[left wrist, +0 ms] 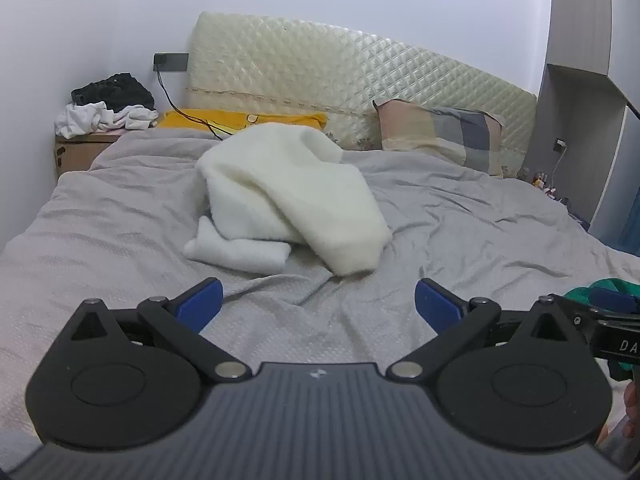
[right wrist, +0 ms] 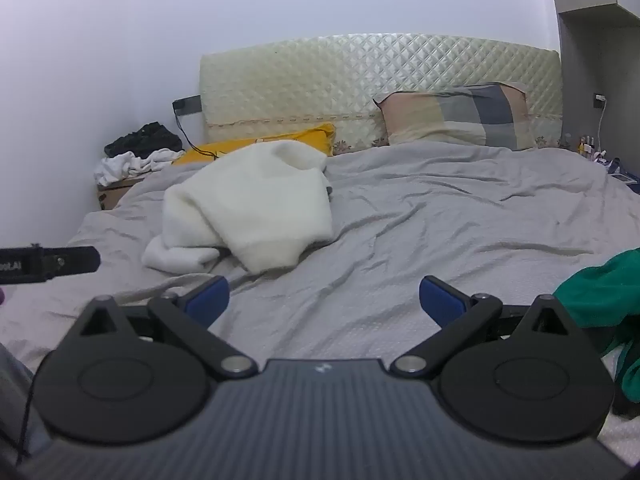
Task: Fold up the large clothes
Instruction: 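Approach the cream fleece garment on the bed with both tools open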
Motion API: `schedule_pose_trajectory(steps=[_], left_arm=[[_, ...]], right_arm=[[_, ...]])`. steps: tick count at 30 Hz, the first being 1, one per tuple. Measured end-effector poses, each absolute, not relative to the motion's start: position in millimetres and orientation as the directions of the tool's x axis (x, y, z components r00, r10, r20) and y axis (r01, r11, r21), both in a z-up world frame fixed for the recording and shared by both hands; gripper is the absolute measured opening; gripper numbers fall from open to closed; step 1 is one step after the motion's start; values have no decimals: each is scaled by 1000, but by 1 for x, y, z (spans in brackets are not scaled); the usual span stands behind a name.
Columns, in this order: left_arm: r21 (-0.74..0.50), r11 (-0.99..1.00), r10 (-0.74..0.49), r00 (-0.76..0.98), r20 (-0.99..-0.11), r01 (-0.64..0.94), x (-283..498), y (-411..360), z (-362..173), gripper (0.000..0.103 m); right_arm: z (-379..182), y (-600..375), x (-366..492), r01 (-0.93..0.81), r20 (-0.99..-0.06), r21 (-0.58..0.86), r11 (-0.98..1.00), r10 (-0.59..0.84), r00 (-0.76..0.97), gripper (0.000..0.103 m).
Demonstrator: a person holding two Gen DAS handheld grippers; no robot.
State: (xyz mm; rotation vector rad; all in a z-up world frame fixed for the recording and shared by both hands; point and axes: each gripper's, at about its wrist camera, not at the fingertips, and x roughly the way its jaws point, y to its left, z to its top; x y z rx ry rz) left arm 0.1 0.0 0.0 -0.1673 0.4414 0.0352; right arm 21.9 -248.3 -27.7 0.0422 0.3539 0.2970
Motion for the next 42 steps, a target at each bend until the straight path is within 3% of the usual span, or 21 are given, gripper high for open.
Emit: schedule_pose_trajectory(steps=[42], left_arm=[[-155, 987, -23, 898, -440, -50, 5, -1, -8, 103]], right_arm=[[-34, -240, 24, -300, -349, 66, 951, 304, 886, 103]])
